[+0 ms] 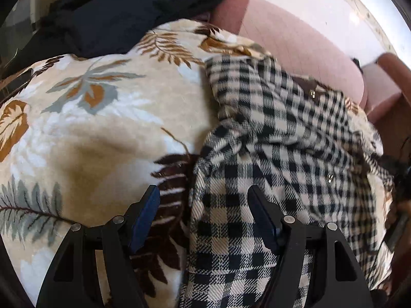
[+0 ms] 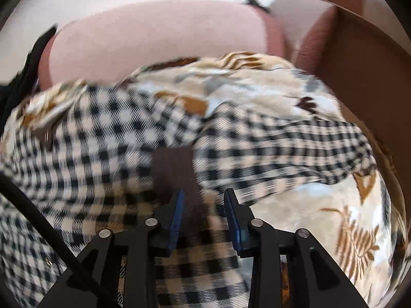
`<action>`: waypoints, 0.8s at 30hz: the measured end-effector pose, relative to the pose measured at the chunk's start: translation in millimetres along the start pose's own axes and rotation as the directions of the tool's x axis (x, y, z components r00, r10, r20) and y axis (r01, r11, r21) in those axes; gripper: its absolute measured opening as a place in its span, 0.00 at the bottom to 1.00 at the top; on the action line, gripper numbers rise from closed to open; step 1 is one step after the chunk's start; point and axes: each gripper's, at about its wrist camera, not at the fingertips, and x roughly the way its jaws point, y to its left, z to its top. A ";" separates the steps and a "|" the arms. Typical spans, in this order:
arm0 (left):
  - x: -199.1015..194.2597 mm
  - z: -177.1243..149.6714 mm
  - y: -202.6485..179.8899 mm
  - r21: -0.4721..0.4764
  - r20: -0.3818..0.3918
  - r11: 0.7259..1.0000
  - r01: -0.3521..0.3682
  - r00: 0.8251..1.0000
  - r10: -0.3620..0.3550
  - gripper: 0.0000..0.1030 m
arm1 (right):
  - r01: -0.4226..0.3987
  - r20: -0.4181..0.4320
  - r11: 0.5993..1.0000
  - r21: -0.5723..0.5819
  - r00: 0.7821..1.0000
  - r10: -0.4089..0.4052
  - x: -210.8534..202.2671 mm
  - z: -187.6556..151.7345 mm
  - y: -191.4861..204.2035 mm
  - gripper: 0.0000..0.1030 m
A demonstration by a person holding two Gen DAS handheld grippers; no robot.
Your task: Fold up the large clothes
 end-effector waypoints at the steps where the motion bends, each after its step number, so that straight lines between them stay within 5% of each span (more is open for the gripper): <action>1: 1.5 -2.0 -0.8 0.005 -0.008 1.000 -0.002 1.000 0.002 0.67 | -0.001 0.021 1.000 0.016 1.000 0.000 -5.2 2.6 -1.4 0.35; 2: 4.0 -3.7 -2.8 0.013 -0.023 1.000 -0.006 1.000 0.006 0.66 | -0.027 0.039 0.999 0.023 0.999 0.026 -12.4 6.0 -0.1 0.35; 5: 9.9 -7.4 -6.7 0.025 -0.066 1.000 -0.015 0.998 0.017 0.34 | -0.116 0.035 0.993 -0.015 0.993 0.117 -22.0 11.4 22.1 0.35; 8: 10.2 -10.0 -8.6 0.021 -0.070 0.999 -0.026 0.997 0.028 0.33 | -0.238 -0.006 0.967 -0.091 0.971 0.239 -23.4 15.9 67.6 0.35; 12: 9.8 -10.8 -9.6 0.007 -0.075 1.000 -0.027 0.997 0.028 0.33 | -0.405 -0.092 0.893 -0.196 0.914 0.394 -22.6 6.4 150.9 0.35; 18: 9.2 -15.5 -16.9 0.035 -0.060 0.998 -0.057 0.996 0.059 0.35 | -0.527 -0.214 0.758 -0.385 0.850 0.482 -13.9 -14.0 280.6 0.35; 21: 8.2 -22.8 -24.4 0.082 -0.041 0.993 -0.084 0.995 0.088 0.37 | -0.523 -0.265 0.725 -0.449 0.853 0.451 4.2 -17.9 332.7 0.25; 24: 7.0 -27.5 -26.6 0.102 -0.030 0.990 -0.093 0.995 0.096 0.37 | -0.473 -0.292 0.731 -0.492 0.881 0.373 31.4 -17.2 371.1 0.21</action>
